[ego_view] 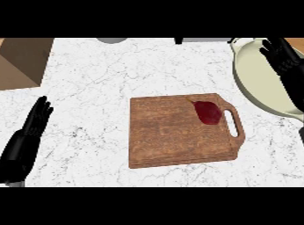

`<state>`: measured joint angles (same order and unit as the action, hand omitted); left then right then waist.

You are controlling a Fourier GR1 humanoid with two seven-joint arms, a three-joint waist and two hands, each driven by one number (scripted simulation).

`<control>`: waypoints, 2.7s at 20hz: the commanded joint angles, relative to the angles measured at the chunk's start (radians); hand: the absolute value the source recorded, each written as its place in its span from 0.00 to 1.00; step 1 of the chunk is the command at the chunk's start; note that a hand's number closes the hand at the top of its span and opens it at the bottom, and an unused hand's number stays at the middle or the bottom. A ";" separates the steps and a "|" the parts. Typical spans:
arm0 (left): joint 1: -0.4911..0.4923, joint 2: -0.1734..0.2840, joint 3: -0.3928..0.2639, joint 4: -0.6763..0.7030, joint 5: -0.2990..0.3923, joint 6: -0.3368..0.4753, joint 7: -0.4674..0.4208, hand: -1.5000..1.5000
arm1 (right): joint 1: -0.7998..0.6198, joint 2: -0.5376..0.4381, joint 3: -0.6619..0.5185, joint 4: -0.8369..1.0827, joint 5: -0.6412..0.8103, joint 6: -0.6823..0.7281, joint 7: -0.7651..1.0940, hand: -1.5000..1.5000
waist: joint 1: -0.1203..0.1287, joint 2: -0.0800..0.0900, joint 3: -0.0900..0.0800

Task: Pick the pear from the cutting board and place it in the pot

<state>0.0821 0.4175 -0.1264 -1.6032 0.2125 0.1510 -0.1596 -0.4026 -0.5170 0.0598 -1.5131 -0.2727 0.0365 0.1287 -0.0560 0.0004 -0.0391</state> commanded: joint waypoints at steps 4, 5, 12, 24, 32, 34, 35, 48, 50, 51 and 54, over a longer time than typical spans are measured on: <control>-0.120 -0.038 0.018 -0.015 0.033 0.029 0.063 0.50 | -0.084 0.133 0.051 0.187 -0.172 0.245 -0.130 1.00 | 0.138 0.046 0.050; -0.147 -0.026 0.040 -0.016 0.043 0.024 0.058 0.50 | -0.100 0.164 0.060 0.202 -0.206 0.280 -0.138 1.00 | 0.164 0.060 0.052; -0.238 -0.075 0.019 -0.015 0.051 0.078 0.165 0.50 | -0.129 0.117 0.072 0.423 -0.115 0.515 -0.472 0.00 | 0.153 0.062 0.053; -0.338 -0.069 0.024 0.018 0.046 0.113 0.289 0.50 | -0.347 -0.073 0.142 0.615 0.006 0.943 -0.647 0.00 | 0.155 0.043 0.046; -0.335 -0.061 0.024 -0.001 0.041 0.117 0.317 0.50 | -0.436 -0.140 0.361 0.468 0.225 0.968 -0.674 0.00 | 0.158 0.027 0.045; -0.366 -0.061 0.032 0.022 0.039 0.120 0.320 0.50 | -0.435 -0.133 0.419 0.458 0.279 0.945 -0.708 0.00 | 0.148 0.034 0.045; -0.349 -0.072 0.025 0.024 0.028 0.135 0.318 0.50 | -0.435 -0.149 0.432 0.454 0.293 0.943 -0.742 0.00 | 0.141 0.031 0.045; -0.345 -0.072 0.051 0.032 0.033 0.127 0.318 0.50 | -0.435 -0.178 0.693 0.556 0.448 0.762 -0.994 0.00 | 0.123 0.023 0.042; -0.352 -0.061 0.063 0.043 0.043 0.118 0.341 0.50 | -0.419 -0.166 0.746 0.575 0.500 0.689 -1.024 0.00 | 0.111 0.019 0.042; -0.344 -0.072 0.048 0.026 0.026 0.123 0.319 0.50 | -0.473 -0.156 0.743 0.646 0.509 0.688 -1.021 0.00 | 0.122 0.020 0.041; -0.353 -0.047 0.077 0.037 0.040 0.104 0.333 0.50 | -0.486 -0.141 0.774 0.732 0.533 0.621 -1.083 0.00 | 0.125 0.022 0.041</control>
<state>-0.2780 0.3552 -0.0687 -1.5639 0.2452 0.2706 0.1751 -0.8529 -0.6699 0.8003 -0.9089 0.2148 0.5462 -0.7404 0.0648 0.0228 0.0027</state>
